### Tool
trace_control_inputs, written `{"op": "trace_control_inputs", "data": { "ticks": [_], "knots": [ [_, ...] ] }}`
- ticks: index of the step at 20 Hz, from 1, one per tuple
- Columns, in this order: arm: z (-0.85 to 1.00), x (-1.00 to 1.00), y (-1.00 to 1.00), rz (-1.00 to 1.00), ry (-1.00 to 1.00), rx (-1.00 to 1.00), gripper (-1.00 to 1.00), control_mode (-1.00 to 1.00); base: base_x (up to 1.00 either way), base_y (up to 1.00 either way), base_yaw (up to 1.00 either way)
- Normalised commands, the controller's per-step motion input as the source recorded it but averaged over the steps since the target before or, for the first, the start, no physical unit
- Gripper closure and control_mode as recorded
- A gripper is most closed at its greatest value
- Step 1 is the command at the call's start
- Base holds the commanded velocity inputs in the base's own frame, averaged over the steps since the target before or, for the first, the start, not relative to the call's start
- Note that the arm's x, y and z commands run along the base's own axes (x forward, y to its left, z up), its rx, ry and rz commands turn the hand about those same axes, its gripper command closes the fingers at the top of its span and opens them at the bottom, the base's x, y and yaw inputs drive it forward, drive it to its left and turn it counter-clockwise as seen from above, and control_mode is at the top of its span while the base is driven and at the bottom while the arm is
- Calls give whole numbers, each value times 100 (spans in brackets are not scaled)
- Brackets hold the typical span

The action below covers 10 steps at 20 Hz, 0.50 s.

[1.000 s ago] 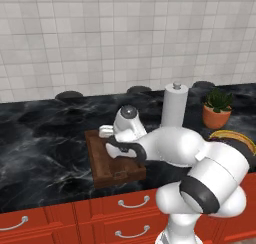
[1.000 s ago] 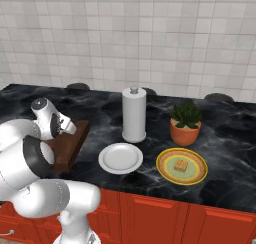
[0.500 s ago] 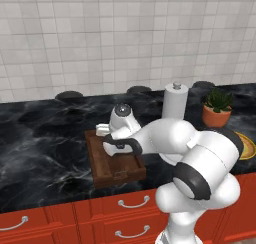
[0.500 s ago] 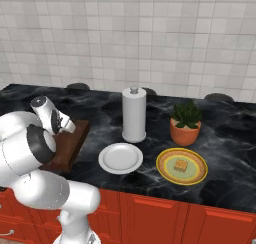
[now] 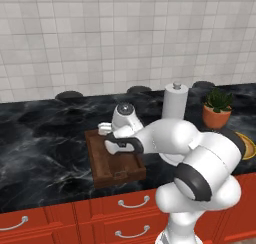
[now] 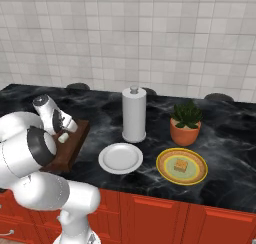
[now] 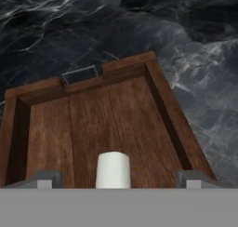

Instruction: Move the dessert items from the plates to the tray.

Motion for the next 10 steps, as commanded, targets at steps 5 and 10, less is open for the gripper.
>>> {"op": "trace_control_inputs", "data": {
  "ticks": [5,10],
  "knots": [
    [14,-5,-90,-1,1,2,-100,-100,0,0,0],
    [17,-11,-100,-2,7,0,-100,-100,0,0,0]
  ]
}}
